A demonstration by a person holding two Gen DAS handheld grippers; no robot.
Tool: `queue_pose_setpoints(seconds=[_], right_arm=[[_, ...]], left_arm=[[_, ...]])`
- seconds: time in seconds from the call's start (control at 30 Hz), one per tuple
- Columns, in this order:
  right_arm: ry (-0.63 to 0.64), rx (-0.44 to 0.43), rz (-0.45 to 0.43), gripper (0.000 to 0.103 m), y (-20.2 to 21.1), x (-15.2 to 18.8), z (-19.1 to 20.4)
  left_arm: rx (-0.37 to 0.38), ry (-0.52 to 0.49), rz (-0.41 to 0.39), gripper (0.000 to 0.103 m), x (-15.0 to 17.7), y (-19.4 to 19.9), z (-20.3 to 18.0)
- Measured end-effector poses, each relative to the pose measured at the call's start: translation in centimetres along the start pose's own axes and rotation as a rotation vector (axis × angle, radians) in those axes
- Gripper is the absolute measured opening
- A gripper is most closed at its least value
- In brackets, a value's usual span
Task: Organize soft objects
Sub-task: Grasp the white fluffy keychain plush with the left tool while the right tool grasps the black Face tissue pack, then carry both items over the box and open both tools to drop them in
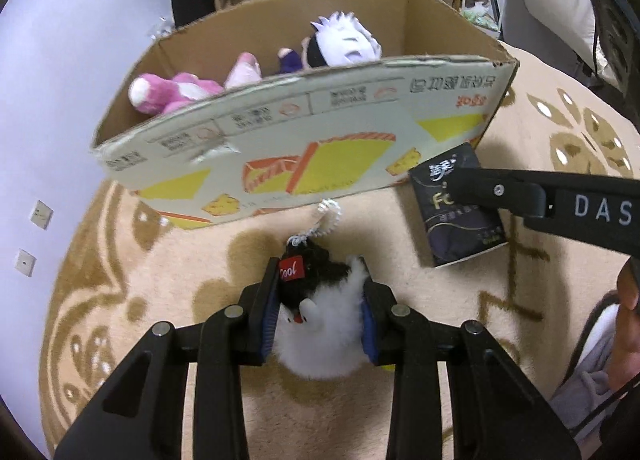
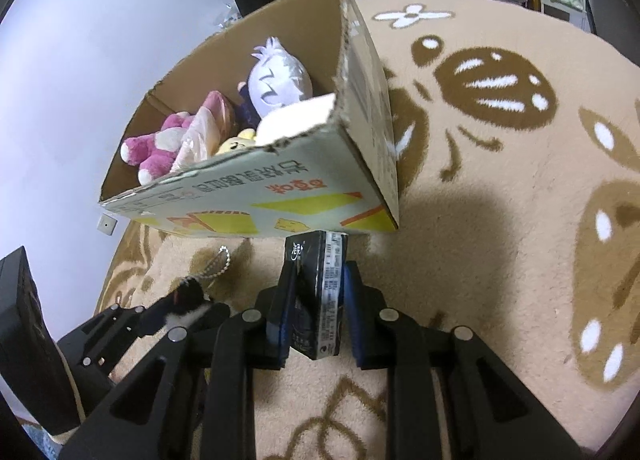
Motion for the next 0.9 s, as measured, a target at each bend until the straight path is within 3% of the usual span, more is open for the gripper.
queue_pose_setpoints(seconds=[0.2,0.63,0.9], right_arm=[[0.024,0.018,-0.022,0.023,1.0,0.5,0.6],[0.078,0.025,-0.110,0.023,5.7,1.2,2.1],[0.108,0.031,-0.167,0.023,7.6,0.8,3.2]], left_arm=[[-0.051,0.034,-0.021,0.032,0.6,2.0,3.0],[-0.144,0.086,-0.175,0.032,-0.8,7.3,4.7],[-0.170,0.116,-0.229,0.032,-1.3,8.7,5.7]])
Point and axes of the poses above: each gripper's, at about its wrist camera, not at the fingertips, and y roughly against the way its jaws point, z to its left, x to its underside, the point moved 2 cm from there along -y, roughly the way its jaws point, and after that the axes turned 1 degree about x, right-handed, at the moved point
